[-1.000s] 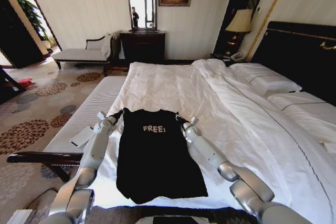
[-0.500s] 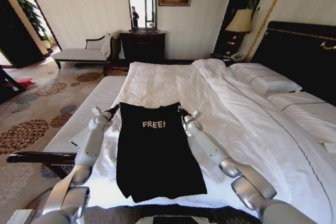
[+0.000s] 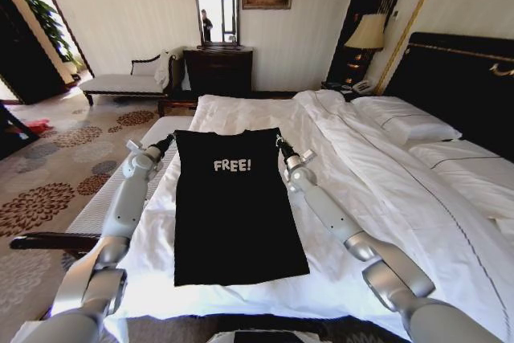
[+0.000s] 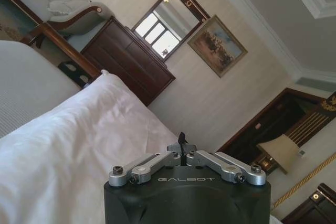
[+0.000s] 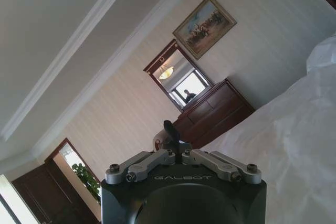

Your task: Fold the clothes on the bed.

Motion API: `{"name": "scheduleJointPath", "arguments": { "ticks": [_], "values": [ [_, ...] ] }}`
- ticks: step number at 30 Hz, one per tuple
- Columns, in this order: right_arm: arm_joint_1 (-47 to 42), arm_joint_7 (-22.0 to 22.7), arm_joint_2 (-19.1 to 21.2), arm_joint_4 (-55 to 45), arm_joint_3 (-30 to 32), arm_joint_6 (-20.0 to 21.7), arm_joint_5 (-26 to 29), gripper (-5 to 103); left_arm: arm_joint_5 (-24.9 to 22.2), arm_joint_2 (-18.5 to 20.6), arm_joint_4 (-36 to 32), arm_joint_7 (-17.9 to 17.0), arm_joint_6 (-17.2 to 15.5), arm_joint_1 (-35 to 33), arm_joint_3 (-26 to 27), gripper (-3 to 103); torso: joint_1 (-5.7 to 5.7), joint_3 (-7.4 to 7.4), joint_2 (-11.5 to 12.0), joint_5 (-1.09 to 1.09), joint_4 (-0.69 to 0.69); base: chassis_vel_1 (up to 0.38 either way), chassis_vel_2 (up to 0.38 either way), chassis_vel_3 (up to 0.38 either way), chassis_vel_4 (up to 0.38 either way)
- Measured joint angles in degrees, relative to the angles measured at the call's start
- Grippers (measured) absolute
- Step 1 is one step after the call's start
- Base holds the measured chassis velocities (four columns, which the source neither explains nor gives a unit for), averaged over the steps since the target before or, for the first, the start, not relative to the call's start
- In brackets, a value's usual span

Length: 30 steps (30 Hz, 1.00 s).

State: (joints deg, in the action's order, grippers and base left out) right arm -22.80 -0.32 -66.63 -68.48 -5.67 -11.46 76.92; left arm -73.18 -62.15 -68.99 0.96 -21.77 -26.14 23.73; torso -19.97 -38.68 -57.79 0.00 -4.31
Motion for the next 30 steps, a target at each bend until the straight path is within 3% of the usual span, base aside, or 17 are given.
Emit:
{"name": "scheduleJointPath", "arguments": {
  "ticks": [5,12,18,24,30],
  "values": [
    [-4.51,3.32,5.20,-6.64,-1.10,0.03,-0.25,1,-2.93,4.51,-11.99,-0.77,-1.12,-11.08,1.45,0,0.02,0.00,0.00,0.00,0.00,0.000,0.000,0.000,0.000],
    [-13.76,7.74,12.89,-18.09,0.36,1.09,0.00,1,-4.97,9.25,-27.38,-0.56,-1.17,-31.70,9.53,0,0.04,0.02,-0.01,0.00,0.03,0.000,0.000,0.000,0.000],
    [-24.03,10.38,15.24,-26.69,2.83,1.51,-1.11,1,-5.33,9.75,-33.95,-0.89,-1.07,-41.13,14.53,0,0.04,0.02,-0.01,0.02,-0.05,0.000,0.000,0.000,0.000],
    [-34.00,13.18,16.64,-35.77,5.61,1.39,-2.81,1,-5.51,13.13,-41.33,-1.12,-2.37,-53.80,19.18,0,0.03,0.02,-0.01,0.00,0.02,0.000,0.000,0.000,0.000],
    [-41.45,14.78,18.14,-41.40,7.81,1.16,-4.55,1,-3.80,15.06,-45.52,-1.72,-2.97,-61.06,20.20,0,0.02,0.01,-0.01,0.00,0.00,0.000,0.000,0.000,0.000]
  ]
}}
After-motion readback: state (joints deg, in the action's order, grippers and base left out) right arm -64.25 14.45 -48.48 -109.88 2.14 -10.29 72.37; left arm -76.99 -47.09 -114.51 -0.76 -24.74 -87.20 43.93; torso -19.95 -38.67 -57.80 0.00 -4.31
